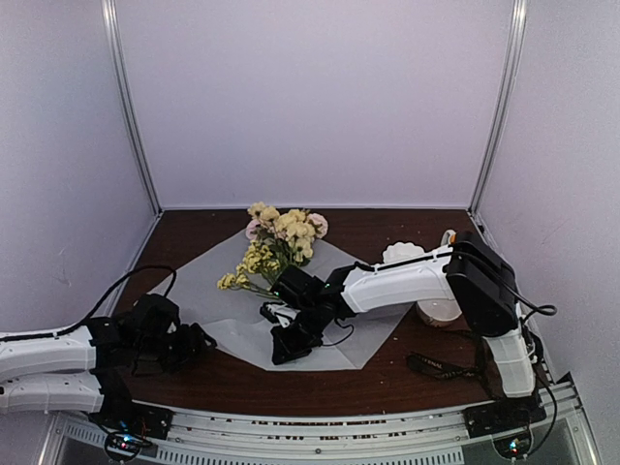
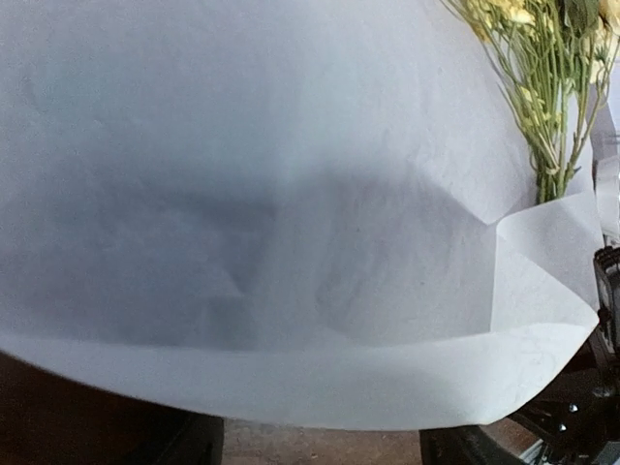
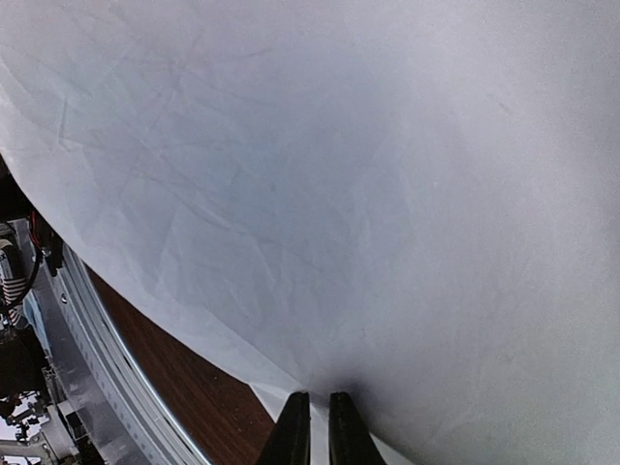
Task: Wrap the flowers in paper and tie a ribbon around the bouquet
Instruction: Pick up the left corner of the 1/4-folded wrapping paper.
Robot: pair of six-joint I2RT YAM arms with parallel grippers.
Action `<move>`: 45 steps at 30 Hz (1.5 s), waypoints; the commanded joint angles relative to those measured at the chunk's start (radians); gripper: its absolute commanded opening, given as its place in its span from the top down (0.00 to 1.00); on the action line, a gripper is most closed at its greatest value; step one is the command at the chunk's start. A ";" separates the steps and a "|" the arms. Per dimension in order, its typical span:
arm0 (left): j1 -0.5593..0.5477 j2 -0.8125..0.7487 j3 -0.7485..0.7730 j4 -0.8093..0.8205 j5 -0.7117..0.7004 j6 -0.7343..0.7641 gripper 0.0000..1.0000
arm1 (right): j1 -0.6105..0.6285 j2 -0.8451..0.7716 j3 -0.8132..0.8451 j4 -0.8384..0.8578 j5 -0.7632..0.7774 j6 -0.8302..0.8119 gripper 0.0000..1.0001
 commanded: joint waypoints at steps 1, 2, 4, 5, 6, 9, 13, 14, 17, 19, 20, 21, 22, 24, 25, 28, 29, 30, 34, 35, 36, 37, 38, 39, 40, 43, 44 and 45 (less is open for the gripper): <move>0.000 0.008 0.009 0.079 0.100 0.034 0.29 | -0.012 0.002 -0.042 -0.018 0.035 -0.004 0.90; -0.015 -0.006 0.058 0.039 0.085 0.049 0.29 | -0.013 0.004 -0.042 -0.017 0.035 -0.002 0.90; -0.054 -0.056 0.096 -0.041 0.026 0.080 0.27 | -0.013 0.008 -0.041 -0.013 0.032 0.002 0.90; -0.067 -0.084 0.103 -0.067 0.001 0.081 0.26 | -0.013 0.010 -0.039 -0.012 0.029 0.004 0.90; -0.075 -0.113 0.101 -0.071 -0.010 0.074 0.25 | -0.014 0.012 -0.038 -0.011 0.026 0.005 0.90; -0.082 -0.170 0.059 -0.028 -0.021 0.050 0.20 | -0.015 0.012 -0.034 -0.013 0.023 -0.003 0.90; -0.082 -0.116 0.029 0.020 -0.028 -0.008 0.12 | -0.017 0.014 -0.037 -0.009 0.018 -0.001 0.90; -0.081 -0.085 0.034 0.018 -0.029 -0.015 0.12 | -0.018 0.016 -0.035 -0.011 0.019 -0.002 0.90; -0.082 0.010 0.065 -0.021 -0.033 -0.029 0.12 | -0.020 0.024 -0.026 -0.015 0.010 -0.003 0.90; -0.081 0.061 0.081 -0.077 -0.050 -0.078 0.12 | -0.021 0.026 -0.020 -0.025 0.012 -0.009 0.90; -0.080 0.076 0.079 -0.099 -0.053 -0.113 0.12 | -0.021 0.027 -0.019 -0.028 0.012 -0.011 0.90; -0.079 0.085 0.068 -0.122 -0.054 -0.152 0.13 | -0.021 0.028 -0.019 -0.029 0.013 -0.012 0.90; -0.075 0.080 0.048 -0.139 -0.057 -0.183 0.14 | -0.021 0.029 -0.019 -0.029 0.012 -0.013 0.90; -0.072 0.034 0.008 -0.152 -0.079 -0.230 0.15 | -0.020 0.025 -0.024 -0.024 0.015 -0.009 0.90; -0.072 -0.003 -0.023 -0.146 -0.093 -0.239 0.16 | -0.021 0.025 -0.026 -0.023 0.013 -0.009 0.90; -0.071 -0.129 -0.054 -0.212 -0.135 -0.291 0.24 | -0.021 0.025 -0.025 -0.027 0.013 -0.015 0.90; -0.071 -0.165 -0.058 -0.244 -0.146 -0.298 0.28 | -0.021 0.027 -0.025 -0.028 0.011 -0.016 0.90; -0.070 -0.193 -0.059 -0.267 -0.153 -0.296 0.31 | -0.021 0.027 -0.024 -0.029 0.008 -0.019 0.90; -0.070 -0.209 -0.042 -0.268 -0.166 -0.235 0.35 | -0.021 0.031 -0.024 -0.023 0.003 -0.021 0.90; -0.070 -0.185 -0.031 -0.260 -0.169 -0.226 0.34 | -0.023 0.032 -0.024 -0.023 0.001 -0.022 0.90; -0.068 -0.158 -0.020 -0.247 -0.169 -0.219 0.34 | -0.022 0.032 -0.024 -0.022 -0.001 -0.021 0.90; -0.067 -0.124 -0.011 -0.226 -0.163 -0.212 0.34 | -0.023 0.032 -0.024 -0.022 -0.003 -0.022 0.90; -0.066 -0.089 -0.003 -0.196 -0.151 -0.207 0.34 | -0.024 0.031 -0.026 -0.021 -0.004 -0.024 0.90; -0.066 -0.056 0.003 -0.161 -0.139 -0.202 0.33 | -0.026 0.031 -0.027 -0.020 -0.007 -0.024 0.90; -0.065 -0.023 0.009 -0.127 -0.125 -0.196 0.33 | -0.026 0.031 -0.029 -0.019 -0.008 -0.024 0.90; -0.064 0.048 0.060 -0.023 -0.084 -0.165 0.31 | -0.026 0.029 -0.036 -0.014 -0.008 -0.023 0.90; -0.064 0.064 0.084 -0.011 -0.080 -0.148 0.31 | -0.027 0.027 -0.039 -0.009 -0.007 -0.022 0.90; -0.063 0.078 0.108 -0.011 -0.080 -0.131 0.31 | -0.027 0.026 -0.043 -0.005 -0.009 -0.021 0.90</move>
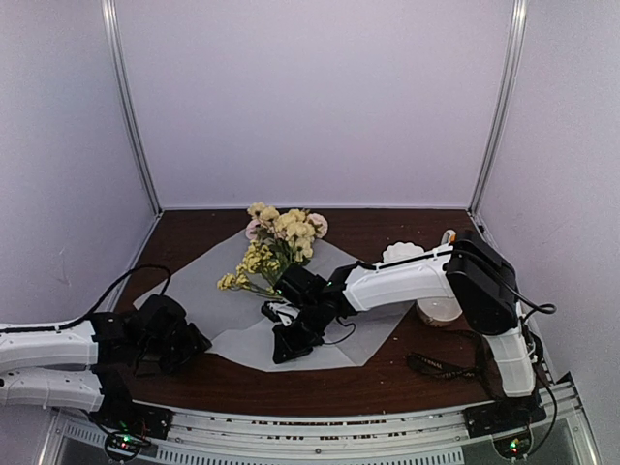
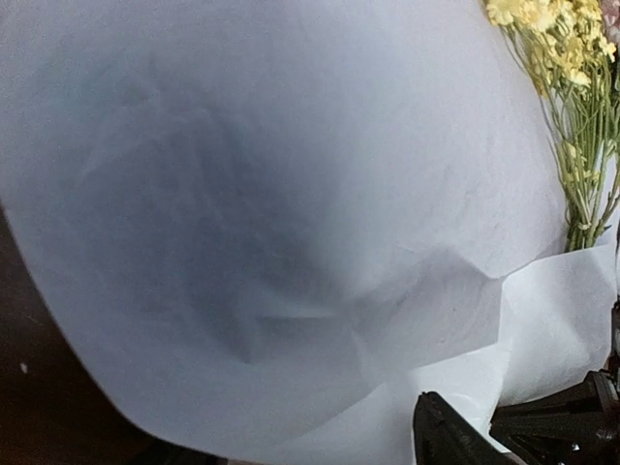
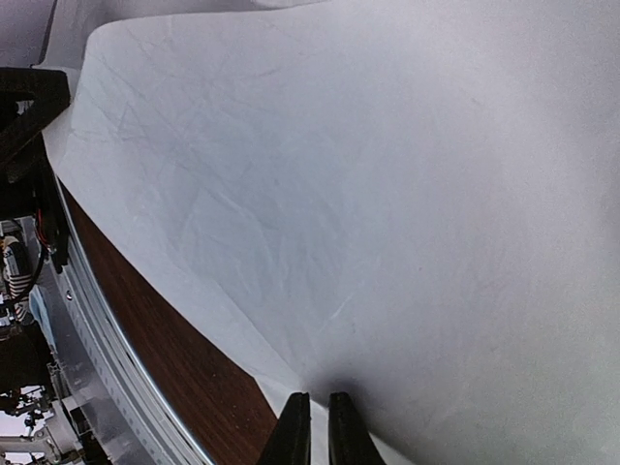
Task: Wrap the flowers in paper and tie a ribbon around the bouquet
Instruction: Pick up the left corner of the 1/4-folded wrapping paper, then fold the left corner of the 1/4-folded wrapping paper.
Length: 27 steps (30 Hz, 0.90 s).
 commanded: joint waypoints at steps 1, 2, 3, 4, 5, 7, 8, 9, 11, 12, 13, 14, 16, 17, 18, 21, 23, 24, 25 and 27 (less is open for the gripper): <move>0.005 0.069 0.090 0.084 0.041 0.084 0.31 | -0.012 0.027 -0.033 -0.016 0.022 -0.008 0.90; 0.004 0.085 0.105 0.073 0.040 0.093 0.32 | -0.012 0.028 -0.035 -0.015 0.019 -0.006 0.90; 0.005 0.094 0.111 0.061 0.042 0.095 0.35 | -0.012 0.028 -0.035 -0.015 0.018 -0.007 0.90; 0.004 0.099 0.109 0.051 0.044 0.091 0.40 | -0.013 0.029 -0.035 -0.015 0.017 -0.008 0.90; 0.004 0.099 0.101 0.044 0.047 0.084 0.46 | -0.013 0.029 -0.035 -0.016 0.018 -0.008 0.90; 0.004 0.087 0.075 0.040 0.048 0.061 0.61 | -0.014 0.028 -0.036 -0.015 0.017 -0.008 0.90; 0.005 0.076 0.062 0.039 0.047 0.054 0.68 | -0.013 0.028 -0.036 -0.015 0.016 -0.007 0.90; 0.005 0.065 0.051 0.032 0.041 0.045 0.74 | -0.014 0.028 -0.037 -0.014 0.015 -0.007 0.90; 0.005 0.040 0.033 0.001 0.029 0.031 0.85 | -0.015 0.028 -0.039 -0.012 0.012 -0.003 0.90; 0.006 0.030 0.025 -0.018 0.023 0.026 0.91 | -0.015 0.029 -0.040 -0.012 0.012 -0.002 0.91; 0.006 0.018 0.018 -0.038 0.014 0.021 0.99 | -0.017 0.028 -0.041 -0.012 0.012 -0.002 0.91; 0.006 0.010 0.015 -0.066 0.006 0.019 1.00 | -0.016 0.029 -0.043 -0.012 0.012 -0.001 0.91; 0.006 -0.002 0.019 -0.139 -0.013 0.023 1.00 | -0.017 0.028 -0.045 -0.011 0.012 0.001 0.91; 0.006 -0.007 0.025 -0.166 -0.020 0.033 1.00 | -0.018 0.028 -0.047 -0.009 0.011 0.002 0.91; 0.005 -0.007 0.033 -0.179 -0.027 0.050 1.00 | -0.018 0.030 -0.049 -0.007 0.009 0.002 0.91; 0.006 0.022 0.098 -0.183 -0.042 0.156 1.00 | -0.019 0.034 -0.048 -0.003 0.001 0.007 0.91; 0.003 0.078 0.173 -0.183 -0.048 0.266 1.00 | -0.021 0.036 -0.049 -0.001 -0.008 0.010 0.91; -0.004 0.106 0.215 -0.196 -0.057 0.319 1.00 | -0.025 0.037 -0.053 0.007 -0.016 0.013 0.91; -0.016 0.139 0.268 -0.211 -0.076 0.363 1.00 | -0.027 0.037 -0.059 0.014 -0.027 0.020 0.91; -0.054 0.202 0.370 -0.262 -0.128 0.434 1.00 | -0.040 0.035 -0.078 0.056 -0.057 0.045 0.91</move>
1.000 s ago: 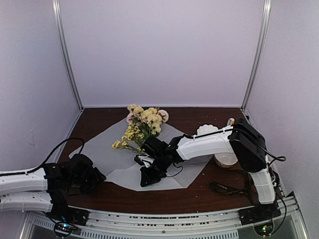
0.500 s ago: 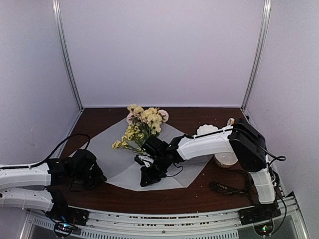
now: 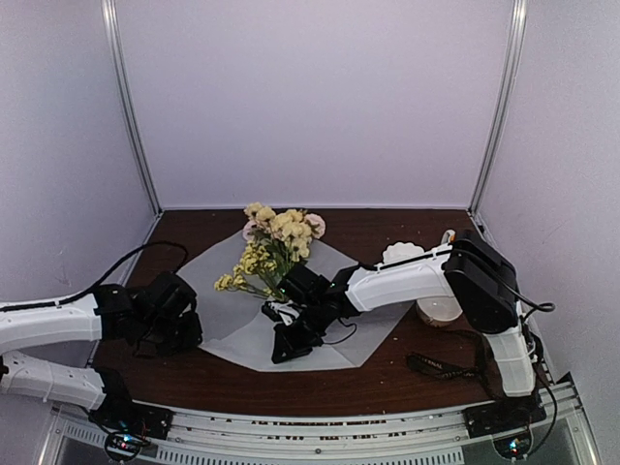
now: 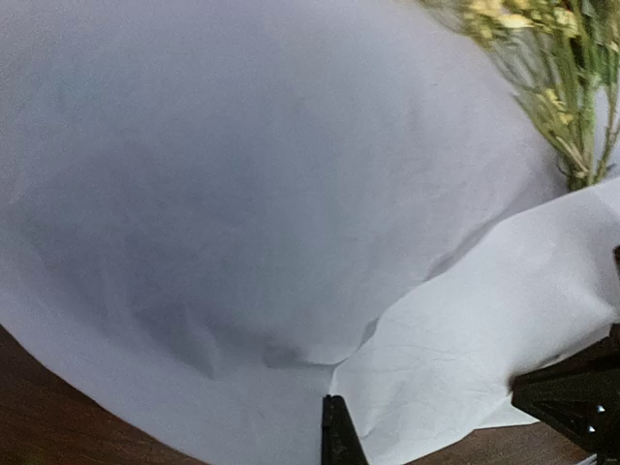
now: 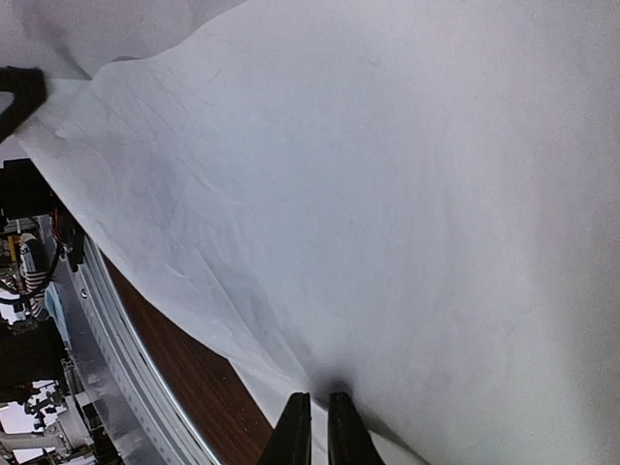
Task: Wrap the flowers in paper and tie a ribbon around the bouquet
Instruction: Fold the left corner of the 1/4-folded wrapping paper.
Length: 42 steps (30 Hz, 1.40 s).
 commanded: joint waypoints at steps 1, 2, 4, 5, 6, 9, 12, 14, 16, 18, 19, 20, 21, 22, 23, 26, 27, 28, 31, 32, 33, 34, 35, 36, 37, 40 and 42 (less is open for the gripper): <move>-0.065 0.114 0.218 -0.097 -0.141 0.235 1.00 | -0.035 0.034 -0.059 0.018 -0.024 0.049 0.91; -0.090 0.140 0.261 -0.115 -0.164 0.265 1.00 | -0.040 0.033 -0.065 0.032 -0.031 0.058 0.91; -0.147 0.193 0.340 -0.121 -0.203 0.333 1.00 | -0.047 0.032 -0.067 0.050 -0.044 0.072 0.91; -0.178 0.218 0.374 -0.115 -0.222 0.366 1.00 | -0.051 0.033 -0.067 0.058 -0.051 0.079 0.91; -0.205 0.245 0.408 -0.104 -0.235 0.399 1.00 | -0.053 0.034 -0.067 0.066 -0.060 0.087 0.91; -0.267 0.328 0.497 -0.067 -0.237 0.514 1.00 | -0.067 0.038 -0.076 0.097 -0.088 0.111 0.91; -0.303 0.411 0.571 -0.011 -0.209 0.595 1.00 | -0.079 0.041 -0.095 0.146 -0.115 0.144 0.91; -0.307 0.459 0.606 0.022 -0.159 0.634 1.00 | -0.087 0.041 -0.103 0.171 -0.129 0.157 0.91; -0.313 0.500 0.632 0.041 -0.127 0.667 1.00 | -0.097 0.036 -0.116 0.207 -0.144 0.180 0.91; -0.314 0.537 0.646 0.038 -0.099 0.690 1.00 | -0.111 0.022 -0.147 0.298 -0.175 0.227 0.91; -0.316 0.555 0.652 0.033 -0.089 0.698 1.00 | -0.119 0.011 -0.168 0.354 -0.190 0.258 0.91; -0.317 0.567 0.653 0.031 -0.079 0.709 1.00 | -0.132 -0.002 -0.191 0.404 -0.199 0.289 0.91; -0.319 0.576 0.653 0.031 -0.070 0.718 1.00 | -0.144 -0.016 -0.211 0.459 -0.205 0.322 0.91; -0.322 0.585 0.654 0.032 -0.061 0.730 1.00 | -0.160 -0.034 -0.230 0.508 -0.208 0.349 0.91; -0.326 0.594 0.654 0.032 -0.053 0.743 1.00 | -0.171 -0.048 -0.243 0.547 -0.211 0.372 0.91; -0.334 0.625 0.665 0.026 -0.042 0.771 1.00 | -0.202 -0.097 -0.282 0.658 -0.229 0.437 0.90; -0.335 0.639 0.670 0.021 -0.042 0.775 1.00 | -0.213 -0.118 -0.303 0.693 -0.228 0.463 0.90; -0.338 0.651 0.677 0.013 -0.044 0.782 1.00 | -0.227 -0.139 -0.331 0.739 -0.222 0.492 0.90; -0.348 0.703 0.709 -0.021 -0.056 0.799 1.00 | -0.268 -0.200 -0.416 0.835 -0.186 0.569 0.88; -0.351 0.718 0.719 -0.028 -0.060 0.805 1.00 | -0.279 -0.215 -0.432 0.847 -0.182 0.574 0.87; -0.357 0.730 0.729 -0.035 -0.066 0.811 1.00 | -0.293 -0.227 -0.442 0.849 -0.181 0.572 0.86; -0.361 0.741 0.740 -0.043 -0.073 0.816 1.00 | -0.307 -0.239 -0.451 0.847 -0.180 0.567 0.85; -0.364 0.750 0.749 -0.052 -0.076 0.821 1.00 | -0.319 -0.253 -0.459 0.842 -0.173 0.561 0.84; -0.365 0.755 0.754 -0.056 -0.078 0.824 1.00 | -0.336 -0.265 -0.467 0.833 -0.165 0.554 0.83; -0.365 0.759 0.758 -0.057 -0.078 0.827 1.00 | -0.350 -0.280 -0.474 0.823 -0.157 0.543 0.81; -0.364 0.768 0.770 -0.070 -0.076 0.830 1.00 | -0.391 -0.327 -0.472 0.802 -0.151 0.510 0.72; -0.365 0.774 0.775 -0.075 -0.078 0.830 1.00 | -0.412 -0.349 -0.452 0.782 -0.163 0.485 0.67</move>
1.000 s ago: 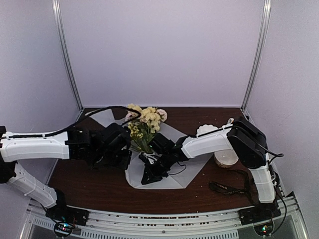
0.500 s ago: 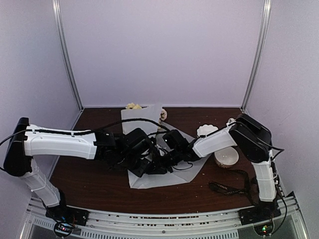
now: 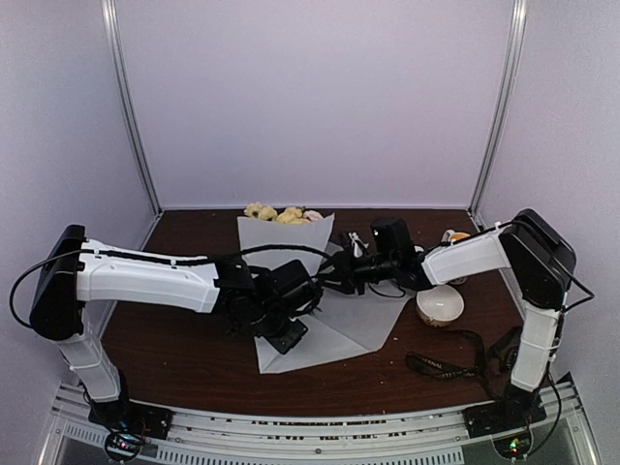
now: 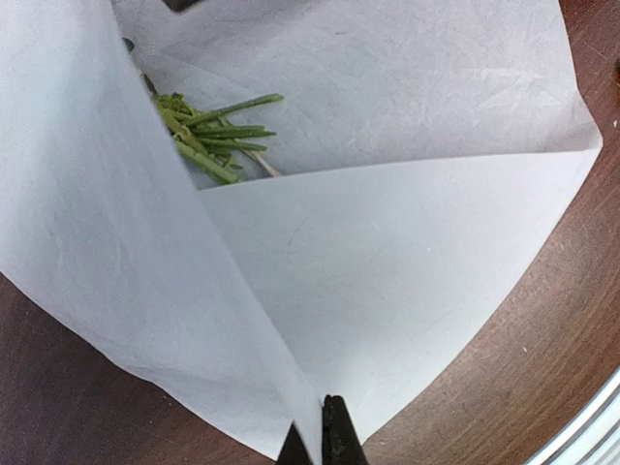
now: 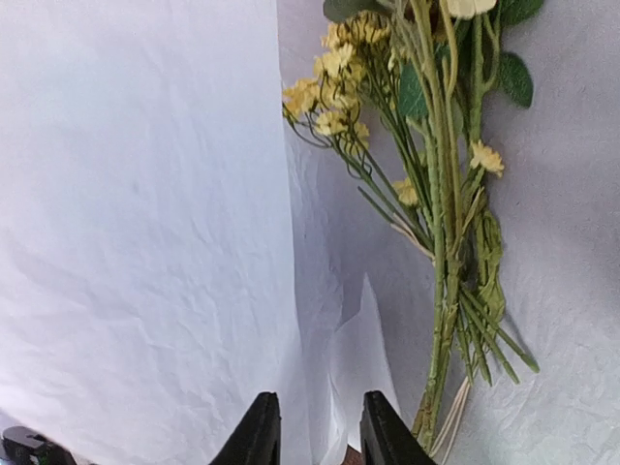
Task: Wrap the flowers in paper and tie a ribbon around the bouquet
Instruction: Fold the left corner of the 1/4-folded wrapping paper.
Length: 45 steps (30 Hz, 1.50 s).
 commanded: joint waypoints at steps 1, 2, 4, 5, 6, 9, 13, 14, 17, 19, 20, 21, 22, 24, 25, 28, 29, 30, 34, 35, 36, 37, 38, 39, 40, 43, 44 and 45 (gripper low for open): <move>-0.005 0.016 0.042 -0.011 -0.006 0.022 1.00 | -0.048 -0.077 0.029 -0.020 0.009 -0.053 0.64; -0.005 0.017 0.042 -0.012 -0.006 0.022 1.00 | -0.056 -0.090 0.039 -0.054 0.010 -0.073 0.61; -0.005 0.017 0.043 -0.011 -0.005 0.020 1.00 | -0.067 -0.126 0.044 -0.107 0.036 -0.098 0.57; -0.005 0.018 0.042 -0.011 -0.007 0.019 1.00 | -0.071 -0.150 0.033 -0.118 0.061 -0.102 0.57; -0.004 0.018 0.042 -0.011 -0.009 0.017 1.00 | -0.072 -0.173 0.023 -0.121 0.087 -0.106 0.57; -0.006 0.021 0.042 -0.011 -0.009 0.017 1.00 | -0.067 -0.213 0.014 -0.123 0.116 -0.114 0.53; -0.006 0.022 0.042 -0.012 -0.007 0.023 1.00 | -0.043 -0.190 0.057 -0.162 0.118 -0.134 0.47; -0.006 0.021 0.042 -0.013 -0.005 0.023 1.00 | -0.034 -0.175 0.074 -0.184 0.118 -0.142 0.46; -0.006 0.021 0.044 -0.013 -0.006 0.023 1.00 | -0.015 -0.128 0.122 -0.235 0.126 -0.149 0.43; -0.006 0.021 0.044 -0.013 -0.007 0.021 1.00 | -0.006 -0.101 0.155 -0.271 0.127 -0.161 0.43; -0.006 0.021 0.044 -0.013 -0.008 0.020 1.00 | -0.001 -0.093 0.167 -0.277 0.127 -0.161 0.43; -0.005 0.021 0.044 -0.013 -0.008 0.019 1.00 | 0.004 -0.084 0.177 -0.278 0.127 -0.160 0.44; -0.006 0.021 0.044 -0.013 -0.008 0.018 1.00 | 0.009 -0.074 0.189 -0.280 0.124 -0.166 0.46; -0.006 0.022 0.043 -0.013 -0.008 0.018 1.00 | 0.020 -0.050 0.240 -0.312 0.097 -0.188 0.60; -0.006 0.023 0.042 -0.014 -0.009 0.017 1.00 | 0.023 -0.037 0.257 -0.321 0.078 -0.196 0.72; -0.006 0.025 0.052 -0.023 -0.007 0.018 1.00 | 0.025 -0.026 0.245 -0.284 0.054 -0.200 1.00; -0.006 0.027 0.053 -0.025 -0.008 0.015 1.00 | 0.022 -0.027 0.234 -0.276 0.055 -0.205 1.00; -0.006 0.028 0.054 -0.025 -0.010 0.011 1.00 | 0.019 -0.028 0.225 -0.278 0.058 -0.217 1.00; -0.006 0.042 0.074 -0.039 -0.020 0.002 1.00 | 0.012 -0.015 0.229 -0.324 0.053 -0.288 1.00; -0.006 0.043 0.077 -0.040 -0.022 0.002 1.00 | 0.012 -0.003 0.240 -0.345 0.048 -0.302 1.00; -0.006 0.044 0.078 -0.039 -0.025 -0.002 1.00 | 0.012 0.006 0.253 -0.369 0.043 -0.316 1.00; -0.006 0.044 0.077 -0.040 -0.027 -0.004 1.00 | 0.012 0.009 0.264 -0.394 0.043 -0.335 1.00; -0.006 0.044 0.078 -0.039 -0.029 -0.005 1.00 | 0.012 0.008 0.269 -0.413 0.050 -0.351 1.00; -0.006 0.045 0.081 -0.039 -0.028 -0.003 0.99 | 0.012 0.004 0.269 -0.421 0.062 -0.362 1.00; -0.006 0.046 0.084 -0.039 -0.027 0.004 0.96 | 0.011 0.003 0.269 -0.425 0.074 -0.371 1.00; -0.006 0.045 0.093 -0.040 -0.027 0.019 0.84 | 0.012 0.011 0.276 -0.434 0.081 -0.381 1.00; -0.006 0.044 0.097 -0.041 -0.028 0.022 0.80 | 0.011 0.018 0.283 -0.440 0.082 -0.384 1.00; -0.006 0.044 0.103 -0.042 -0.029 0.023 0.75 | 0.011 0.023 0.286 -0.444 0.083 -0.389 1.00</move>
